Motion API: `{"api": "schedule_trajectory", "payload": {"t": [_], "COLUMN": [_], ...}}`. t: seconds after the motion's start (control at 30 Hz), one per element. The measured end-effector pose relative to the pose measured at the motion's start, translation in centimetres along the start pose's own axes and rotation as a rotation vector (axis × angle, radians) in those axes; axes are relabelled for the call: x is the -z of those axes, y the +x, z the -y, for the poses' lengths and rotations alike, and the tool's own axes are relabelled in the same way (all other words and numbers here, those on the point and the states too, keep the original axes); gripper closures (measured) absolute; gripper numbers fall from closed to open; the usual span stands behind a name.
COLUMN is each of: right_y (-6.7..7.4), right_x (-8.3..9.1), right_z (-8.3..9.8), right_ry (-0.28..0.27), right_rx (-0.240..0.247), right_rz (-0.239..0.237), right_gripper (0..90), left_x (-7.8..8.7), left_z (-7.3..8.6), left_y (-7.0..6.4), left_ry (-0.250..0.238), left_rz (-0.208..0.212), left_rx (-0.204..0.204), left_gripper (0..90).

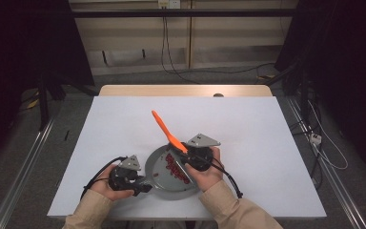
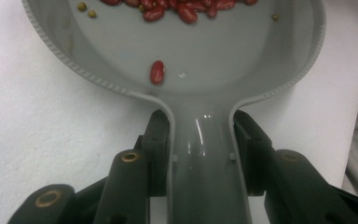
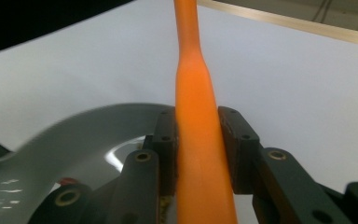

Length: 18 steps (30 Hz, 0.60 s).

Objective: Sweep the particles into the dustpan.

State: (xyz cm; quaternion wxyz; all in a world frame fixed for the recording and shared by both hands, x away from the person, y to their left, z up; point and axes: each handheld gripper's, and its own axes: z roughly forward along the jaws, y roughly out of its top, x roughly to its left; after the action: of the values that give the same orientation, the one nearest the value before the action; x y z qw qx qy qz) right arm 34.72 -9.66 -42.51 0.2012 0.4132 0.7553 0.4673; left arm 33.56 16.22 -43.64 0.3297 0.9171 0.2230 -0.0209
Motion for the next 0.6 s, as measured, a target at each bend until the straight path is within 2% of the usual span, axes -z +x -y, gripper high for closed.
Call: {"api": "schedule_trajectory", "payload": {"t": [0.03, 0.13, 0.2, 0.3, 0.33, 0.4, 0.47, 0.5, 0.53, 0.6], "right_y": [0.3, 0.8, 0.4, -0.3, -0.6, -1.1, -1.5, -1.6, -1.8, -2.1], "right_x": [0.0, 0.3, 0.6, 1.3, 1.5, 2.0, 2.2, 2.3, 2.4, 2.5], "right_z": [-0.1, -0.3, -0.5, -0.6, -0.7, -0.7, -0.5, -0.4, -0.3, -0.1], "right_ry": [0.004, -0.015, -0.025, -0.033, -0.035, -0.033, -0.030, -0.027, -0.023, -0.022], "right_rx": [0.004, 0.012, -0.021, -0.018, -0.020, -0.013, -0.017, -0.017, -0.018, -0.023], "right_rz": [-0.019, -0.020, -0.033, -0.016, -0.013, 0.002, 0.007, 0.008, 0.013, 0.011], "right_gripper": [70.5, 70.6, 70.5, 70.6, 70.6, 70.5, 70.5, 70.5, 70.5, 70.5], "left_x": [-0.1, 0.0, 0.0, 0.0, 0.0, 0.0, -0.2, -0.2, -0.2, -0.2], "left_z": [0.0, 0.1, 0.2, 0.1, 0.1, 0.0, -0.2, -0.3, -0.4, -0.6], "left_y": [0.0, -0.1, 0.0, 0.0, -0.1, -0.1, -0.4, -0.4, -0.5, -0.5], "left_ry": [-0.008, -0.014, -0.013, -0.017, -0.020, -0.003, 0.008, 0.011, 0.003, 0.011], "left_rz": [0.002, -0.001, -0.010, -0.024, -0.027, -0.043, -0.055, -0.053, -0.046, -0.044], "left_rx": [0.006, -0.002, -0.007, -0.001, 0.012, 0.005, 0.010, 0.005, 0.016, 0.011], "left_gripper": [62.7, 62.6, 61.9, 58.5, 57.0, 54.8, 54.8, 57.0, 59.8, 61.1]}}
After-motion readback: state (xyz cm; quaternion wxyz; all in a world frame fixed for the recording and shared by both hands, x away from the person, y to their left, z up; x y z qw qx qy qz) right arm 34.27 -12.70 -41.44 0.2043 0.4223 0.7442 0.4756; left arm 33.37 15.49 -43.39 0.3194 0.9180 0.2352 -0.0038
